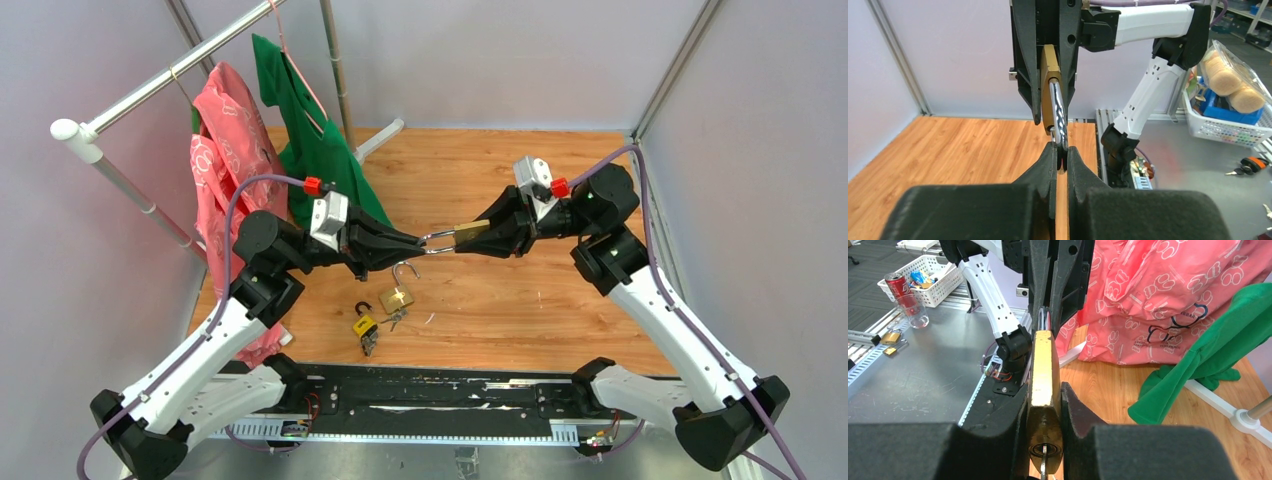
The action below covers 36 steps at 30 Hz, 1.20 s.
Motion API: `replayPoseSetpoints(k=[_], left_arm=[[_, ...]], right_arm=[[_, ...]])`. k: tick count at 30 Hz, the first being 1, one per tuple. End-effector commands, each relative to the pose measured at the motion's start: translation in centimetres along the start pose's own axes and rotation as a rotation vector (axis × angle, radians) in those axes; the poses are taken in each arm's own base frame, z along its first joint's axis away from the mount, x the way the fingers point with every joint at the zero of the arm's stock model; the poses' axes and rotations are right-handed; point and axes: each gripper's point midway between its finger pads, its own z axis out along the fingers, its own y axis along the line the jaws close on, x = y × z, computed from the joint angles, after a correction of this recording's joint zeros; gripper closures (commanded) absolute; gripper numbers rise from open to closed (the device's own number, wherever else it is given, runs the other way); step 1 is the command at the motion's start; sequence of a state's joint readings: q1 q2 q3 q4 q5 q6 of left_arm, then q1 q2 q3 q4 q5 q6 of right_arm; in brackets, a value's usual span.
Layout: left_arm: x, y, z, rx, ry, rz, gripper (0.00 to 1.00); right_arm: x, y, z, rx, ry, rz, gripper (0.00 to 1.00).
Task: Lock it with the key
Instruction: Lock the lock.
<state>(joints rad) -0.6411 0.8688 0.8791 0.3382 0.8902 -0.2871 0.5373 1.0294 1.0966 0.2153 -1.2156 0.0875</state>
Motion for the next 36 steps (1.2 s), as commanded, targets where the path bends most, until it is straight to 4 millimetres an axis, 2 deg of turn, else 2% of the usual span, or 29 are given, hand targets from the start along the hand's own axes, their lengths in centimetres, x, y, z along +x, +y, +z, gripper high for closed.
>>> replayPoseSetpoints(k=[1,5,7,11,17,21,24,31,36], left_arm=[[-0.1,-1.3,0.8,0.064,-0.039,0.099,1.0],[0.4,-1.6,1.1,0.069,-0.049,0.119,1.0],[1.3,-2.0,1.4,0.08,-0.051,0.109,1.0],[2.9,-1.3,1.6,0.066,-0.038,0.125,1.0],[3.2,-1.3,1.8,0.084,-0.04,0.227,1.0],[1.4,-1.6,1.7,0.069,-0.081,0.256,1.0],[-0.7,-2.0,1.4,0.054,-0.149,0.244,1.0],[-5.3,-3.3,0.9,0.052,-0.32,0.188,1.0],[-7.0,-4.9,0.9,0.1,-0.404,0.168,1.0]], right_arm=[[-2.0,-2.2,1.0,0.123,-0.079,-0.065,1.0],[-2.2,-2.2,1.2,0.127,-0.134,0.001,1.0],[-2.6,-2.3,1.5,0.126,-0.174,0.018,1.0],[-3.0,-2.0,2.4,0.111,-0.182,0.054,1.0],[-2.4,-1.8,3.2,0.115,-0.146,0.103,1.0],[-1.2,-2.2,3.0,0.148,-0.109,0.135,1.0],[-0.1,-2.7,3.0,0.178,-0.093,0.177,1.0],[0.9,-4.1,2.9,0.26,-0.106,0.247,1.0],[2.0,-4.6,3.3,0.273,-0.134,0.287,1.0]])
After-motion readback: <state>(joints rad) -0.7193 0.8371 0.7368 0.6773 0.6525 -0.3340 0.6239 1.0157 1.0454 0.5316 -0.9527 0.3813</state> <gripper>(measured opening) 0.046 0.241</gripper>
